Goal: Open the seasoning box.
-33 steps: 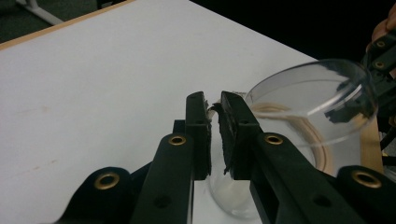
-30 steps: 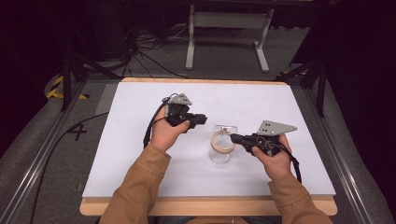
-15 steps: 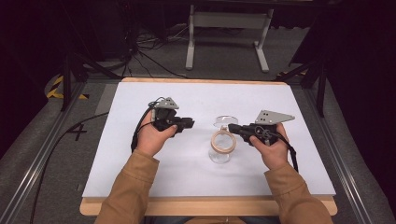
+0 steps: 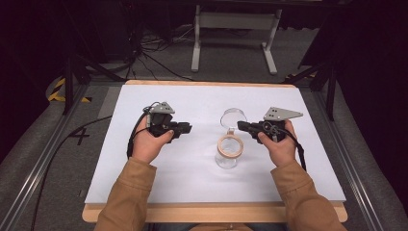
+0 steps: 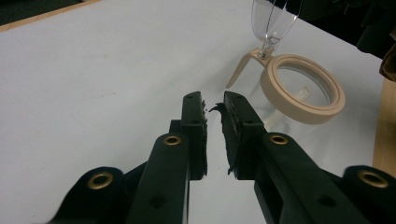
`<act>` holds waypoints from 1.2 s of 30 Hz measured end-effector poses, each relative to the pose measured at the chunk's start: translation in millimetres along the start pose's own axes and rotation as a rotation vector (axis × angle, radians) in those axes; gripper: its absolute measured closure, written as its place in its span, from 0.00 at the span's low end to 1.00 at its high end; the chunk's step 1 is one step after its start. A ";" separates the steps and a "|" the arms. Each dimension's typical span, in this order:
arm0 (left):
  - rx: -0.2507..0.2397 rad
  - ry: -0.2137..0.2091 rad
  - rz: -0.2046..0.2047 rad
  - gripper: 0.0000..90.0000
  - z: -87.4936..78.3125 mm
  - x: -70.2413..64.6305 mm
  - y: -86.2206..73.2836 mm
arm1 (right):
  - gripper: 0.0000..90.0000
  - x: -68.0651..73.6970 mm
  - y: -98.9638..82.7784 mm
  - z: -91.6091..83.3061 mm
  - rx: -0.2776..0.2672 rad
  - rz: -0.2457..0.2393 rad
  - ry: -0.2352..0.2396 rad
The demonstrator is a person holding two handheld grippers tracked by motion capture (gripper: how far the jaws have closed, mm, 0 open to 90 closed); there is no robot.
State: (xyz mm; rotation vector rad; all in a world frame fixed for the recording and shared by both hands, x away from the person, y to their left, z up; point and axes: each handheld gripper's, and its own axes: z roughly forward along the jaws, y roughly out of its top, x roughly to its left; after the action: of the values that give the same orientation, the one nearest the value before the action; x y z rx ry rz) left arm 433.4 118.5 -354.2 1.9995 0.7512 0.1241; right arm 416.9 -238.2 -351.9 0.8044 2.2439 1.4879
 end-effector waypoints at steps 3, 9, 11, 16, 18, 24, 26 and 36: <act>-0.002 -0.003 -0.001 0.88 0.6 -0.5 -0.2 | 1.00 0.6 -0.1 -0.9 -0.001 -0.003 -0.002; -0.001 -0.005 0.006 0.87 1.4 -1.6 0.4 | 1.00 4.5 0.1 -4.4 -0.005 -0.012 0.007; 0.004 -0.004 0.008 0.87 1.5 -1.7 0.4 | 1.00 5.8 -0.4 -6.3 -0.006 -0.016 0.010; 0.011 -0.008 0.009 0.87 1.4 -2.1 0.3 | 1.00 6.2 -3.4 -12.6 -0.004 -0.020 0.010; 0.007 -0.008 0.009 0.87 0.6 -2.2 0.0 | 1.00 5.4 -4.1 -17.2 -0.003 -0.020 0.011; 0.027 -0.009 0.018 0.85 -4.4 -1.3 -0.7 | 1.00 1.0 -5.9 -30.5 -0.003 -0.016 0.001; 0.030 -0.004 0.016 0.84 -6.2 -0.6 -1.6 | 1.00 -3.2 -7.7 -39.0 -0.001 -0.005 -0.005; 0.068 -0.008 -0.003 0.81 -15.9 4.7 -8.5 | 0.97 -23.9 -21.4 -68.9 -0.001 0.059 -0.028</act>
State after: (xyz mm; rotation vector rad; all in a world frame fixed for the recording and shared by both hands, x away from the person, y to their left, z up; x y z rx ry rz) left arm 427.4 136.1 -353.7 2.0624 0.7618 0.0894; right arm 391.6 -309.5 -344.8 0.8925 2.2168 1.4945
